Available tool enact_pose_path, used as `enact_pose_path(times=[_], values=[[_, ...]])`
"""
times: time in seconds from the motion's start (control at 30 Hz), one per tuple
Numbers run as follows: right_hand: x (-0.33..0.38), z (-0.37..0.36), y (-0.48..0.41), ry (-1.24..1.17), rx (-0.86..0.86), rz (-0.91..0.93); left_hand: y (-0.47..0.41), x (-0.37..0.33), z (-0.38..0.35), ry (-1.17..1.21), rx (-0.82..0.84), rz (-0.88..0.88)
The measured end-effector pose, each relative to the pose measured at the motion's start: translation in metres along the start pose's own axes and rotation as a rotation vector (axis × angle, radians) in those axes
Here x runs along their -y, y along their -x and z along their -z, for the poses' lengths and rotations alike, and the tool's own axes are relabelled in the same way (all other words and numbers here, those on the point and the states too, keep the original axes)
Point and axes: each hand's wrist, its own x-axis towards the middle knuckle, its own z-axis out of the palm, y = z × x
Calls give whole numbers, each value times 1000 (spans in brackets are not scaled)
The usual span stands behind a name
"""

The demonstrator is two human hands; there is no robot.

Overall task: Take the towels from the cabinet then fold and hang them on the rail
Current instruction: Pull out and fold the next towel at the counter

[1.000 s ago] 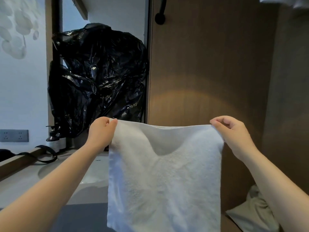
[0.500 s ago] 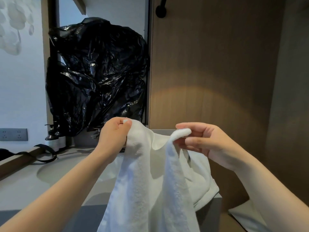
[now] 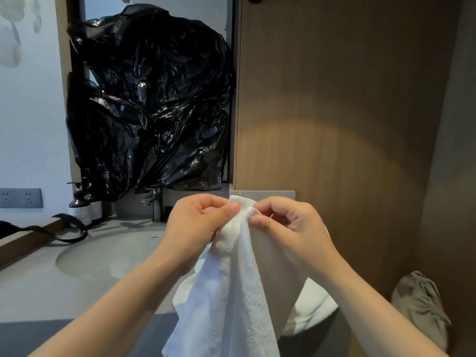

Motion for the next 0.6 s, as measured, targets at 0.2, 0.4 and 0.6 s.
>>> enact_pose_path(times=[0.2,0.4,0.6], values=[[-8,-8,-4,21,-71,36,8,8,-3,18,42,-25],[-16,-8,-4,55,-123,-34,12,11,-4,24,88,-30],[-20,-9,-6,57,-127,-45,12,13,-2,105,115,29]])
